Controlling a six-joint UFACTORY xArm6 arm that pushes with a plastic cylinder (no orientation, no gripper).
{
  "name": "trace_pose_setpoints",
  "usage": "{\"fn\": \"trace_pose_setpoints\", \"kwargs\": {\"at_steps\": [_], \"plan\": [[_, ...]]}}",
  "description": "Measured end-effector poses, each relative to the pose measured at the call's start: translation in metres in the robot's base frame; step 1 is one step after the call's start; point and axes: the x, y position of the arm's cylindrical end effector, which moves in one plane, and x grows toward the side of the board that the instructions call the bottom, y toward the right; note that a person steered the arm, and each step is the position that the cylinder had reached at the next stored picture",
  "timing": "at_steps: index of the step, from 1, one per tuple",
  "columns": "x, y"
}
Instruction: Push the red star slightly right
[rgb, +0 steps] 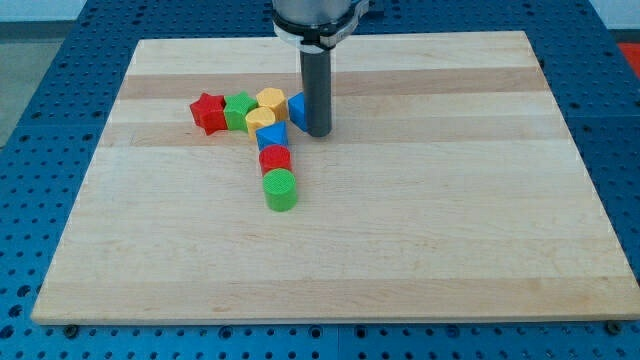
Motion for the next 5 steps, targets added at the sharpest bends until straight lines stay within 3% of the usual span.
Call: {"fn": "trace_pose_setpoints", "kwargs": {"at_steps": [3, 4, 5], "plan": [[0.000, 0.018], [0.055, 0.058], [0.137, 0.067]]}}
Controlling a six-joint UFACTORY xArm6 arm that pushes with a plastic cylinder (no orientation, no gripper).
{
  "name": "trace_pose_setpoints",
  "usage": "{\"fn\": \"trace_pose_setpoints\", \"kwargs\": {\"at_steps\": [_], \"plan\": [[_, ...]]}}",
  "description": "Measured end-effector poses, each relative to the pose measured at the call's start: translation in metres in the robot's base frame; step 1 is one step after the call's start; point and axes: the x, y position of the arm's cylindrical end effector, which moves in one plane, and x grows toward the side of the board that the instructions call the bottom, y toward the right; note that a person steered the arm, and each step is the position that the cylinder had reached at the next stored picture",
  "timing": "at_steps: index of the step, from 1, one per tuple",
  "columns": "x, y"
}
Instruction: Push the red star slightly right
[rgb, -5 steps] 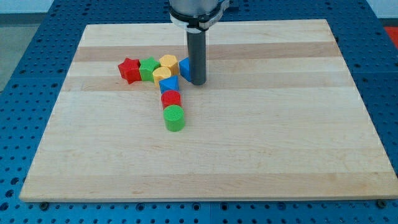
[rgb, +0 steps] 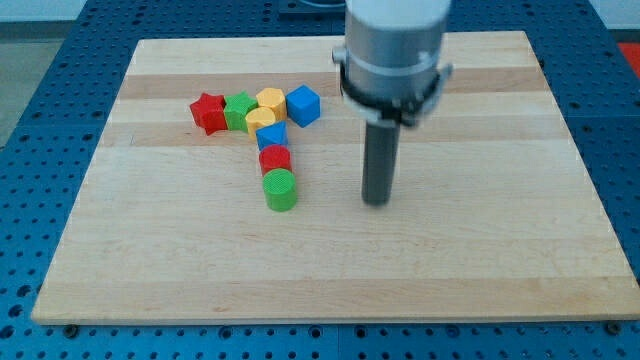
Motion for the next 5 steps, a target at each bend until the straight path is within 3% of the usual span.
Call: {"fn": "trace_pose_setpoints", "kwargs": {"at_steps": [1, 2, 3, 5], "plan": [[0.064, -0.032], [0.064, -0.122], [0.032, -0.211], [-0.091, -0.273]]}}
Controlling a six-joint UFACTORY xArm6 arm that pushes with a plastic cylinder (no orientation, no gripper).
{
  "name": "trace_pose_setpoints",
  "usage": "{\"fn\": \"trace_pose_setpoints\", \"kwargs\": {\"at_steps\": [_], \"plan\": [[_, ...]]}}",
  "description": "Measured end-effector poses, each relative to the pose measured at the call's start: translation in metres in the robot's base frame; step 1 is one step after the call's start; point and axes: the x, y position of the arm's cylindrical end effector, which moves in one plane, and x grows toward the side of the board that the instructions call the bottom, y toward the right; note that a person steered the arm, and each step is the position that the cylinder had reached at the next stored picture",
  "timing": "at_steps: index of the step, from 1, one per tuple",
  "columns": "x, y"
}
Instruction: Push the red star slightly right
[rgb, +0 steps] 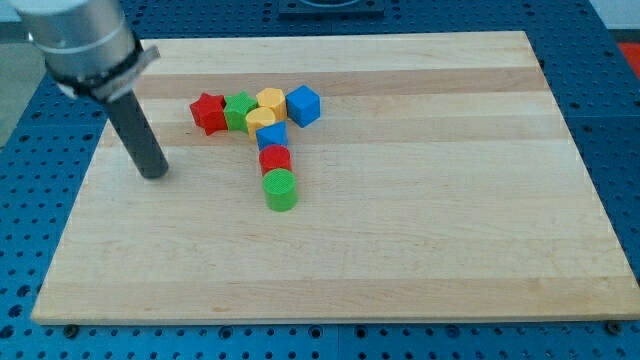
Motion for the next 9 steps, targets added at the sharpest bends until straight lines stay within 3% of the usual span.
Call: {"fn": "trace_pose_setpoints", "kwargs": {"at_steps": [4, 9], "plan": [[-0.060, 0.019], [-0.062, 0.034]]}}
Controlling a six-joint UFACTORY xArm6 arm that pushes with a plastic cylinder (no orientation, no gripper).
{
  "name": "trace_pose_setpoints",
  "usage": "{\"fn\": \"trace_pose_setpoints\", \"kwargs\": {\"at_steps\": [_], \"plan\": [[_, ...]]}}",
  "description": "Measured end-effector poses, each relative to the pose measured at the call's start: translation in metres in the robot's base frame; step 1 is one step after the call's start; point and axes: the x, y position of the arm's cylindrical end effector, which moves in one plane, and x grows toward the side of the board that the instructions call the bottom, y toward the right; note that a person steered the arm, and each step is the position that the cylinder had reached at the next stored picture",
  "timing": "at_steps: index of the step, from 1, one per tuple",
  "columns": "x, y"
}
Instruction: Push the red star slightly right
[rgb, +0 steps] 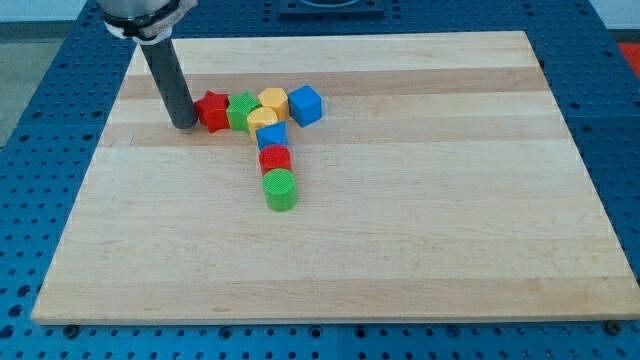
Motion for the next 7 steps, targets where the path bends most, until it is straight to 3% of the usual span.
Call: {"fn": "trace_pose_setpoints", "kwargs": {"at_steps": [7], "plan": [[0.013, 0.024]]}}
